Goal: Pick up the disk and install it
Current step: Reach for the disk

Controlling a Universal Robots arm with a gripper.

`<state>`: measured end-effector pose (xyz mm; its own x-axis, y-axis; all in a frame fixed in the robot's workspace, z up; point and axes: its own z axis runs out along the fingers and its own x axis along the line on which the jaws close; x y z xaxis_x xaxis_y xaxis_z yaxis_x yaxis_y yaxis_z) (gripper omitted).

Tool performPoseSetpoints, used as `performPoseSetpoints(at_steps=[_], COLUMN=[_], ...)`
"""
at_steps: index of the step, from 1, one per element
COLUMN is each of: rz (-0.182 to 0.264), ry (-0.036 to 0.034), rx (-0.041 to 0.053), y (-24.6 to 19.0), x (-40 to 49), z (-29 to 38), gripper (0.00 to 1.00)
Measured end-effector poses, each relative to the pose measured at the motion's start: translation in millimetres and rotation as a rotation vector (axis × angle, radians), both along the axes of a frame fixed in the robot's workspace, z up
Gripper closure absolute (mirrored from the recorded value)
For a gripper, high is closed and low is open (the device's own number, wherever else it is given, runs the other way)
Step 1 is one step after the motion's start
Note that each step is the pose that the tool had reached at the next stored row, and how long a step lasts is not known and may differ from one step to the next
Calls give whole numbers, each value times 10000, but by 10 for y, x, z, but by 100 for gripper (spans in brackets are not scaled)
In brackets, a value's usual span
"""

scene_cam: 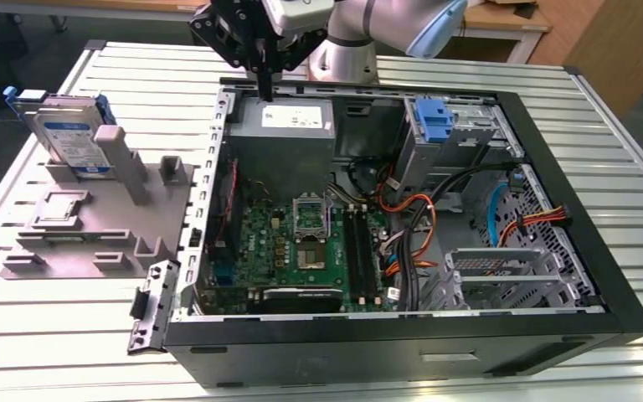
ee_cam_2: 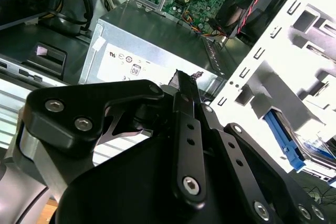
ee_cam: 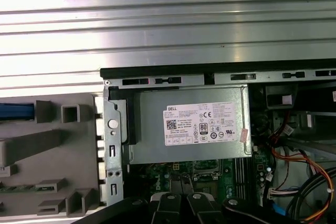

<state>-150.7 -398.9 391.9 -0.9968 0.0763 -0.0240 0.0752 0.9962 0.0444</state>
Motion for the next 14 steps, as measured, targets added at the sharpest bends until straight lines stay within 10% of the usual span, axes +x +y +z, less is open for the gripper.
performPoseSetpoints(at_steps=[14], rz=[0], ry=[0], rx=[0], y=[0], x=[-38], z=[-1], gripper=[90])
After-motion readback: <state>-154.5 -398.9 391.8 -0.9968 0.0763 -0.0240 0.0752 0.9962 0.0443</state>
